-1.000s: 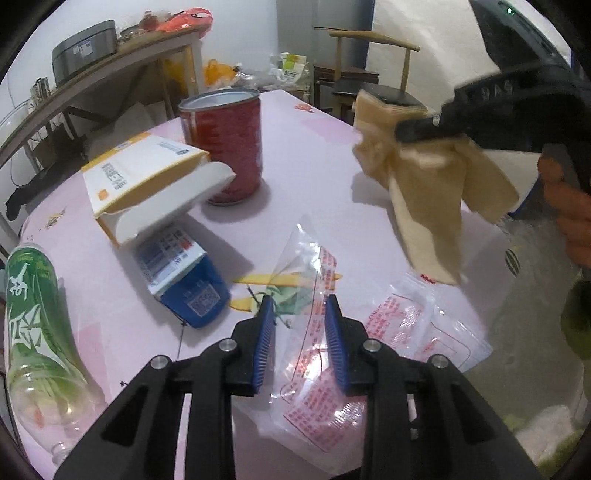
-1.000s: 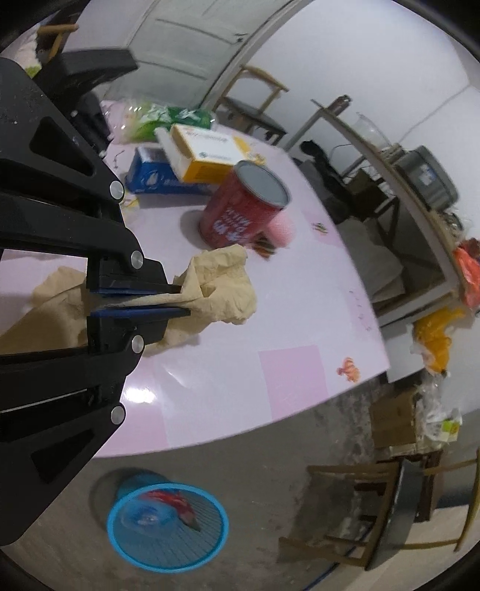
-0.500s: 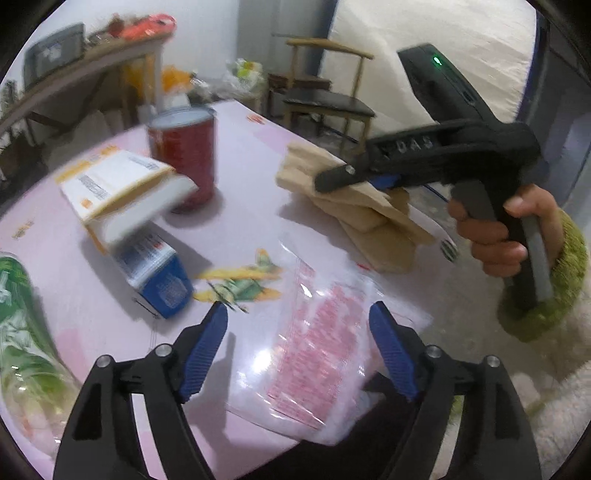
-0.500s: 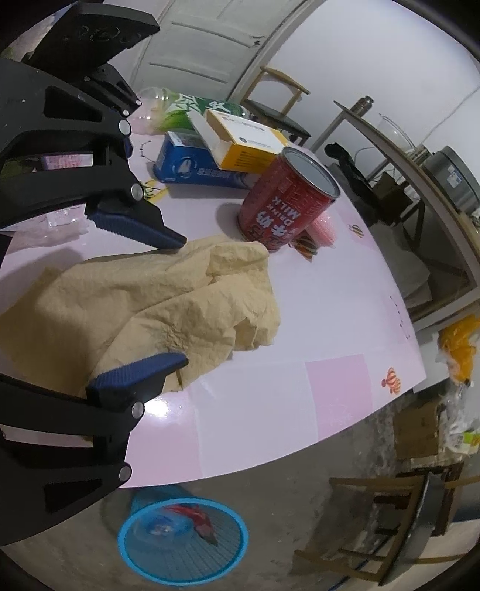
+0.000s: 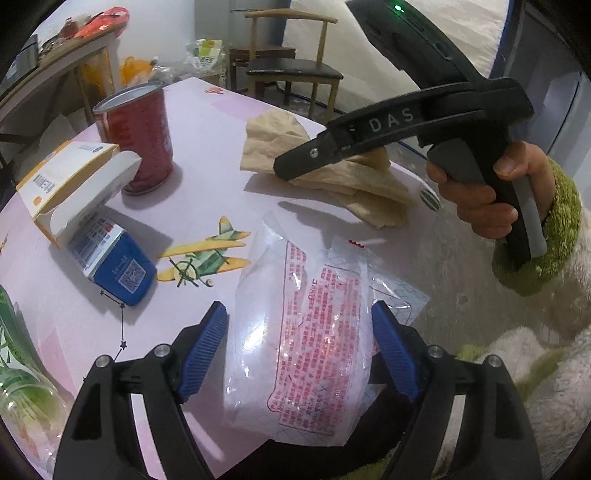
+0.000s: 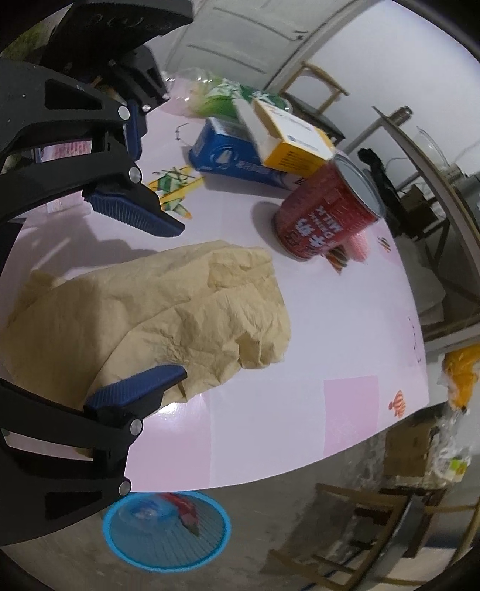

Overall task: Collect trash
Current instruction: 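Grasp the clear printed plastic bag with the left gripper while the right regrasps the paper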

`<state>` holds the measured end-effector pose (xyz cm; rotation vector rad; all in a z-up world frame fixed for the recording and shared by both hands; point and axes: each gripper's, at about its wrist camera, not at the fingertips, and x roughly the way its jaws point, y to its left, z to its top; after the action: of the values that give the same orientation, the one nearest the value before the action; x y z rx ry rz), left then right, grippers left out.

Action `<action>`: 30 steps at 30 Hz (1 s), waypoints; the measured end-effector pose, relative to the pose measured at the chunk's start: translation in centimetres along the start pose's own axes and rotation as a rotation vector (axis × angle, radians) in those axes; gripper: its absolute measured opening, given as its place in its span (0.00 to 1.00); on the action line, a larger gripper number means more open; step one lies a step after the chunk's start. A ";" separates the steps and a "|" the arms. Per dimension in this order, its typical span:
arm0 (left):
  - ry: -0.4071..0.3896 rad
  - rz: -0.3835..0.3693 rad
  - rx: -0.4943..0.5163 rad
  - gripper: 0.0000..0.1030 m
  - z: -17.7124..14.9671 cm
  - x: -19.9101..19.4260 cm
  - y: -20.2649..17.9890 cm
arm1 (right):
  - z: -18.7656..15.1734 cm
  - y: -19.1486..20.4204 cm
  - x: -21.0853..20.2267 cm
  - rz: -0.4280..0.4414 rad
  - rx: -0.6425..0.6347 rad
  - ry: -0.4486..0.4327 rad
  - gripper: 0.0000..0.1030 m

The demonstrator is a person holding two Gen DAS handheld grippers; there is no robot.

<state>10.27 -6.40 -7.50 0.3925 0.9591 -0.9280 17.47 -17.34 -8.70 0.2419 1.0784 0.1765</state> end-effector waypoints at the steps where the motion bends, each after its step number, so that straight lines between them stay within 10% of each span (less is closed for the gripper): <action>1: 0.004 -0.001 0.007 0.76 0.1 0.0 -0.1 | -0.1 0.3 0.1 -0.012 -0.023 0.002 0.70; 6: 0.017 0.005 0.042 0.74 0.2 0.2 -0.3 | -0.5 1.5 0.5 -0.072 -0.101 0.007 0.73; 16: -0.043 -0.013 -0.063 0.35 1.0 -0.1 1.3 | -0.3 1.4 0.5 -0.096 -0.087 -0.001 0.72; 22: -0.078 0.005 -0.336 0.35 1.4 0.2 5.8 | -0.1 1.1 0.2 -0.092 -0.058 -0.013 0.71; 30: -0.078 -0.046 -0.359 0.67 1.2 0.0 6.1 | 0.1 1.0 0.2 -0.077 -0.054 -0.013 0.71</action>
<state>15.91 -3.71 -7.47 0.0304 1.0427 -0.7868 17.61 -16.30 -8.55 0.1528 1.0672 0.1341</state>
